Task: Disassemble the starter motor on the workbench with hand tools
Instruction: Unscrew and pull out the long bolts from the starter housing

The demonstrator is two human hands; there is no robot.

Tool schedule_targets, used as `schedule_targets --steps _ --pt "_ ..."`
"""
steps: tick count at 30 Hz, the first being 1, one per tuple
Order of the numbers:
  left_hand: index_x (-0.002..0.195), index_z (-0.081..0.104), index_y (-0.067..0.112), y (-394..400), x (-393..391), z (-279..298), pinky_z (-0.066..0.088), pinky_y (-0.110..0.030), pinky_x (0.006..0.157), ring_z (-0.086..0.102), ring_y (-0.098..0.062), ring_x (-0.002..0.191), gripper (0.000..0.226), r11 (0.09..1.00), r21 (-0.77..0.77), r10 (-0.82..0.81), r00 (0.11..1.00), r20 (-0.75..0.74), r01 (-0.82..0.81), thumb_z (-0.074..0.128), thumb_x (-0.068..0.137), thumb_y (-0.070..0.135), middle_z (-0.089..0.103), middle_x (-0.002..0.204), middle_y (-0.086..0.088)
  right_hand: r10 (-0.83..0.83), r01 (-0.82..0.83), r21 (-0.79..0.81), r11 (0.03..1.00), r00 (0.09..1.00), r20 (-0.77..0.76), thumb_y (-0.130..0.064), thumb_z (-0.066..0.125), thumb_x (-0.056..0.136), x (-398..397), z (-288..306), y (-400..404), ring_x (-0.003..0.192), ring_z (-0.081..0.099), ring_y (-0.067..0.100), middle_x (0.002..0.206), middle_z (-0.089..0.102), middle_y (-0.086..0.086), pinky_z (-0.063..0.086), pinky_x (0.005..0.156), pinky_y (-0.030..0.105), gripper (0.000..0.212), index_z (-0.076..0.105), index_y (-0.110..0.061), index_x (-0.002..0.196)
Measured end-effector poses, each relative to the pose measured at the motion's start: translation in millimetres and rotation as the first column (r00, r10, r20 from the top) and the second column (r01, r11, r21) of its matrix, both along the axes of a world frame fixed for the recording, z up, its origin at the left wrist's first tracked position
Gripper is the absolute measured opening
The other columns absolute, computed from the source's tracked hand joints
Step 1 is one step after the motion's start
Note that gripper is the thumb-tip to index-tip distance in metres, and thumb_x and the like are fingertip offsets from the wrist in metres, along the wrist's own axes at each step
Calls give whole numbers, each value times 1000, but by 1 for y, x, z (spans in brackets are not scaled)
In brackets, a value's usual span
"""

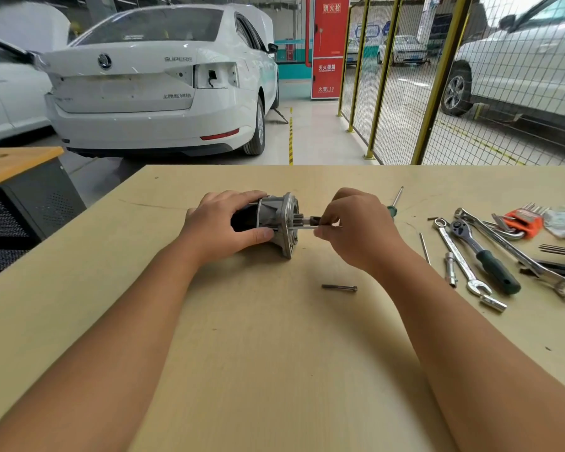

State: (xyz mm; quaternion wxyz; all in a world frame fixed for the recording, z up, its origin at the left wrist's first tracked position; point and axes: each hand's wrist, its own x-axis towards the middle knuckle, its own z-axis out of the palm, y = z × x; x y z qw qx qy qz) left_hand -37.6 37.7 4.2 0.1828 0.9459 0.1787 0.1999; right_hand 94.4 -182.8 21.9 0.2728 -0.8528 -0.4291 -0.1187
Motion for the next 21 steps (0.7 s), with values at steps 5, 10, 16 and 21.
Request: schedule_targets --steps 5,10,16,21 --pt "138 40 66 0 0 0 40 -53 108 44 -17 129 81 1000 -2 -4 1000 10 4 53 63 93 57 132 25 91 -87 51 995 992 -89 -25 80 85 6 -2 -2 75 53 10 89 58 -3 44 66 26 10 74 -16 86" --pt "137 38 68 0 0 -1 41 -54 107 44 -17 129 80 1000 3 -4 1000 6 4 52 63 93 57 132 25 93 -100 -50 994 987 -128 -31 56 101 10 -5 -1 74 42 10 83 50 3 25 58 25 31 73 -7 91" --pt "137 38 68 1 1 -1 40 -54 107 44 -17 129 81 1000 3 -4 1000 8 4 52 63 94 57 132 24 70 -73 -31 997 994 -87 -31 60 100 9 -4 0 84 53 22 89 51 -3 45 76 38 25 75 -12 96" --pt "136 37 69 2 1 -1 41 -54 107 45 -17 129 79 1000 1 -6 1000 10 6 52 63 94 56 131 26 92 -91 22 996 994 -56 -36 60 99 11 -4 -1 85 55 20 90 55 -5 50 78 44 26 75 -15 97"
